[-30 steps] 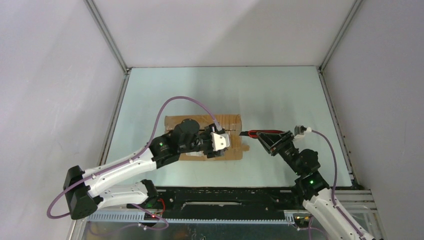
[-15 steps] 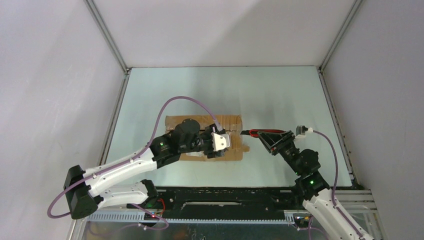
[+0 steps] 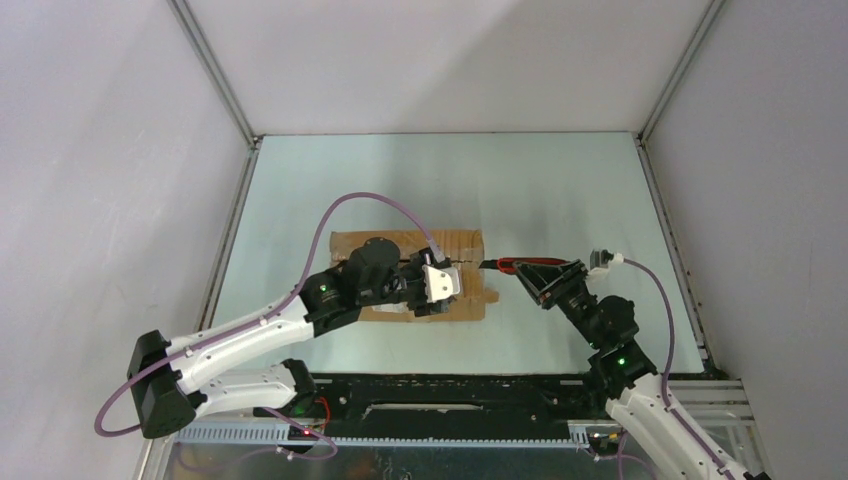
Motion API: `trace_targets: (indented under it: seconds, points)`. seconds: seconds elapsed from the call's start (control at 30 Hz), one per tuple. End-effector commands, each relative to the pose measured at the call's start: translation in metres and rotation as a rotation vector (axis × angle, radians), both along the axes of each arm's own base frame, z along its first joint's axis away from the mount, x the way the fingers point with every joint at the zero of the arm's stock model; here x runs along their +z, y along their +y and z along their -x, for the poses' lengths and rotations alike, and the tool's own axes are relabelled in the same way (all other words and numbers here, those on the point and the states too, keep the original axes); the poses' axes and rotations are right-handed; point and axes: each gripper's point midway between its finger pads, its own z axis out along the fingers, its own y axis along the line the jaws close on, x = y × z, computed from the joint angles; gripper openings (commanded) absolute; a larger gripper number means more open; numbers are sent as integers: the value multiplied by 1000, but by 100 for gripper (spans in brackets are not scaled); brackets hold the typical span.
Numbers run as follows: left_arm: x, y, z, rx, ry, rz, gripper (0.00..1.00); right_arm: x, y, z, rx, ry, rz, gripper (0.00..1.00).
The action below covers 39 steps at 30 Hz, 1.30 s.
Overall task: Unpack the express box
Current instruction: Cut the express box at the center of the board.
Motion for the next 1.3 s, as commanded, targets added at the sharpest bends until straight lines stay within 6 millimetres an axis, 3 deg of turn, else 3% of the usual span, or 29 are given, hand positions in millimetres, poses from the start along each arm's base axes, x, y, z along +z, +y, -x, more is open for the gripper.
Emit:
trace_targets:
  seconds: [0.0,0.53,0.73,0.97,1.27]
  points:
    - [32,-12,-2,-34,-68,83,0,25,3,6,26,-87,-29,0]
    - [48,-33,-17,-50,-134,108,0,22,32,33,225,-77,-47,0]
    - [50,-18,-36,20,-137,129,0,27,37,48,312,-96,-70,0]
    - [24,0,-46,79,-90,95,0,44,21,59,328,-134,-129,0]
    - [16,11,-63,152,-23,156,0,41,22,69,385,-133,-95,0]
